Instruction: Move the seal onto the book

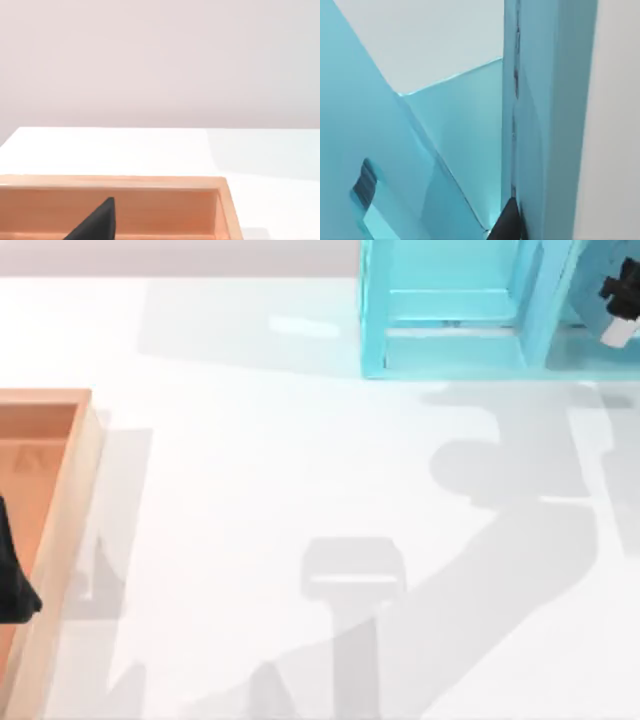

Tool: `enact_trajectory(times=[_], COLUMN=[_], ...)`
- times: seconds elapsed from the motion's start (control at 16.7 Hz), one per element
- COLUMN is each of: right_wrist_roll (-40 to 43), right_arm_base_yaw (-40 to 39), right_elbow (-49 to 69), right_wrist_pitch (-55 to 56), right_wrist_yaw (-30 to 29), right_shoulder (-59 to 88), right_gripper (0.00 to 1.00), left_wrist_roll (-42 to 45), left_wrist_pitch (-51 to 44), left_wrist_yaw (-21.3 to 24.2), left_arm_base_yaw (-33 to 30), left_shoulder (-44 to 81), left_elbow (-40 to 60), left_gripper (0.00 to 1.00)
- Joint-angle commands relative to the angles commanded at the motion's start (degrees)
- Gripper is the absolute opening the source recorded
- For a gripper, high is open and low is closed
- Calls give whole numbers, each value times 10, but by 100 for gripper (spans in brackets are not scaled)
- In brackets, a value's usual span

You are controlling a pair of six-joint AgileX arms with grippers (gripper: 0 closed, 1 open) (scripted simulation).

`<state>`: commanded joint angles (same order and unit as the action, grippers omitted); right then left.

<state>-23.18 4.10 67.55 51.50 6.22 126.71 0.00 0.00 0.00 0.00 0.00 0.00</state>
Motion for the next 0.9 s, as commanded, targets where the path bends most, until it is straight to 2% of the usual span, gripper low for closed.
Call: enact_trajectory(times=[0.6, 0.9], right_wrist_roll=[2, 4], right_arm_base_yaw=[10, 13], right_elbow=[-199, -254], right_wrist_pitch=[-244, -314], right_wrist_yaw=[19, 25], right_shoulder=[-450, -571], right_gripper=[0, 0], left_wrist_roll=[0, 0], left_wrist_pitch=[0, 0], left_wrist_yaw=[0, 0], left_arm_base_yaw=[0, 0], left_shoulder=[0, 0], left_elbow=[0, 0], left_gripper=[100, 100])
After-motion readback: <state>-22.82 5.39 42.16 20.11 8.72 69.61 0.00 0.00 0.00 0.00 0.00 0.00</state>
